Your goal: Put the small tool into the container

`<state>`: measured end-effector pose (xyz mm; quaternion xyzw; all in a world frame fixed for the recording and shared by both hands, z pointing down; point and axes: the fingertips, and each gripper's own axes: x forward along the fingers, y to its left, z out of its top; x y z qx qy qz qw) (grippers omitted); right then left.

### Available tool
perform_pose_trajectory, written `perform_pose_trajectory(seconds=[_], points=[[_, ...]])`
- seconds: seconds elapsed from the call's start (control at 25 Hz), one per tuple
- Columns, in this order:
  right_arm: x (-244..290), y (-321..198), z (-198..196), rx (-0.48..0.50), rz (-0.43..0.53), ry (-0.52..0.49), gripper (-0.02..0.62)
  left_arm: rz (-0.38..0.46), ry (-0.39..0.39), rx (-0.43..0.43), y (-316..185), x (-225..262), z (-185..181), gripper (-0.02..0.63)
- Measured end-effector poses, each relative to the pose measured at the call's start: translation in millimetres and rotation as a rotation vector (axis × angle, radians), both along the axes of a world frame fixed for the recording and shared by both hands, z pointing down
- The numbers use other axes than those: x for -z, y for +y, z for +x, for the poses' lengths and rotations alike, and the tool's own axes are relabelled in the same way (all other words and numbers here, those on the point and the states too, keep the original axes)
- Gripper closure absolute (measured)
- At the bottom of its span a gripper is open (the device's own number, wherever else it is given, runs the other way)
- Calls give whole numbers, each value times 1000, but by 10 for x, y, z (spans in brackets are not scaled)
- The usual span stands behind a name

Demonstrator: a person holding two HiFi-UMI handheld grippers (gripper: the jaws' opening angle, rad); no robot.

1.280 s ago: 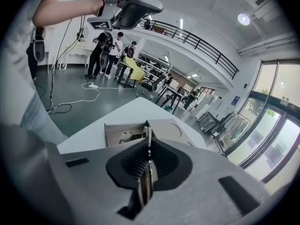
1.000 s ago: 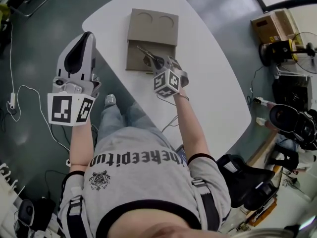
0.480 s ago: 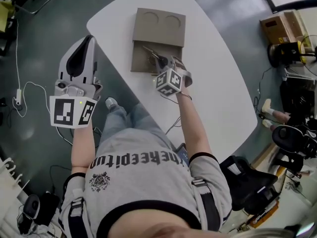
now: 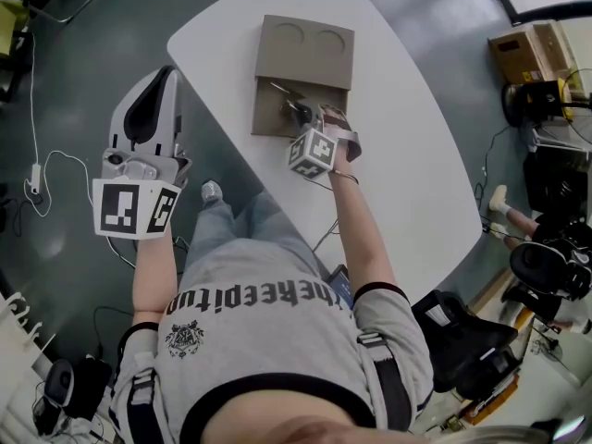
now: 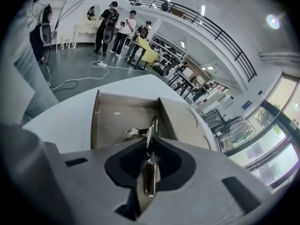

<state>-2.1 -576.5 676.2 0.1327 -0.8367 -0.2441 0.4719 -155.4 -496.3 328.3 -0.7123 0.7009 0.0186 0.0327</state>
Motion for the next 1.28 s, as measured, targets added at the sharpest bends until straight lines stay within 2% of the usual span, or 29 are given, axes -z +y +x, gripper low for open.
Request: perform_pose_trajectory(seconds=[0.28,0.44,0.6,0.84,1.04,1.16,1.28], points=[[-122,93,-50,11,-35,61,521,4,2,-5,30,0,-67,597],[-120,109,-67,-27,-68,51,505,10,5,-14,68,18,-113,597],[-94,170,-73,-75,-153,20,465,22,3,-28,115,70,-156,597],[164,255,-87,-227,-284,-143,478,43,13,-62,174,131,-245,597],[460,299,-26,-396,-351,-341,590,61,19,-110,221,183,-219,597],[636,339,4,-487,-384,-449,591,75,22,-145,239,237,-195,597],[840,366,44,-555,-370,-539,591,83,24,-179,255,285,-176,597]])
